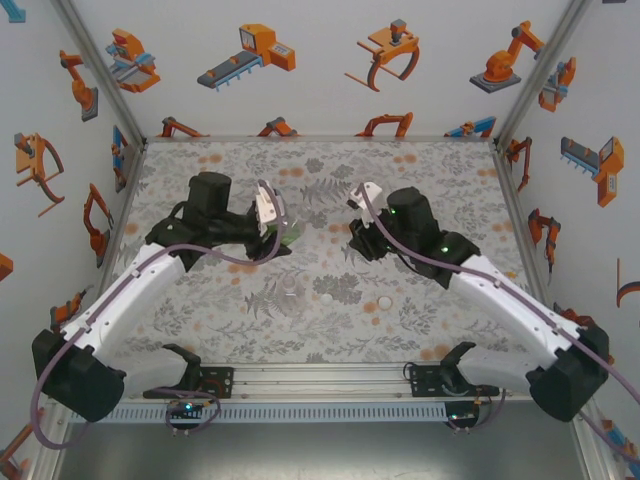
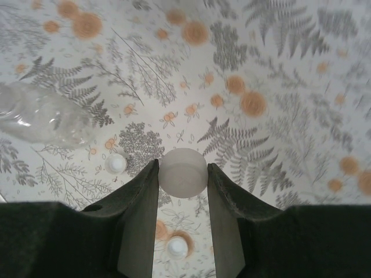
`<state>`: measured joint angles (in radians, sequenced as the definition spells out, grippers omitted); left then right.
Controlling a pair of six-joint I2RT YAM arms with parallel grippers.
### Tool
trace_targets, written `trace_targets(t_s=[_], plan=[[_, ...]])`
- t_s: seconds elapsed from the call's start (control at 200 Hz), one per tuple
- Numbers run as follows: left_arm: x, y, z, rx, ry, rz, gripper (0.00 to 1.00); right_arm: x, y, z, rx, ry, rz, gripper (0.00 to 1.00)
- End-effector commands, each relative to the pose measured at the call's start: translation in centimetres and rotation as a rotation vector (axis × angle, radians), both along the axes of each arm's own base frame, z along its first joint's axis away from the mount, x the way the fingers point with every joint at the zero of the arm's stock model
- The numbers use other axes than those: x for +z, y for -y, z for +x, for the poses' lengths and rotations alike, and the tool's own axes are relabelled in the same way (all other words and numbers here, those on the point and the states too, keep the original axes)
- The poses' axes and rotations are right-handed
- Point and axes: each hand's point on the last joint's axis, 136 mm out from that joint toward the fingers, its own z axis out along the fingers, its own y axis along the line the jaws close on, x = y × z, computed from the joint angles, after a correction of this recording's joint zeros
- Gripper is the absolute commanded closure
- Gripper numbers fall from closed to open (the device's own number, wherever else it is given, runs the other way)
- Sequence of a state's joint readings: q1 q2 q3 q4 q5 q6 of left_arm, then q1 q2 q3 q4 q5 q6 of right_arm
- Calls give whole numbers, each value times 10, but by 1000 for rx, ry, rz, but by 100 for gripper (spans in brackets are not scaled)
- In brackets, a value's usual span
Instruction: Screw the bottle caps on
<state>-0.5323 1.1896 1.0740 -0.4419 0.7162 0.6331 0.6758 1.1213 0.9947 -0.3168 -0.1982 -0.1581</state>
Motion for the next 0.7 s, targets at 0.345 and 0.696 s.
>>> trace_targets(t_s=[0.345, 0.696], plan=[[5, 22, -32, -258, 129, 87, 100, 98, -16, -95, 567, 449, 122, 89], [-11, 36, -41, -327, 122, 164, 100, 125, -25, -102, 632, 500, 168, 89]])
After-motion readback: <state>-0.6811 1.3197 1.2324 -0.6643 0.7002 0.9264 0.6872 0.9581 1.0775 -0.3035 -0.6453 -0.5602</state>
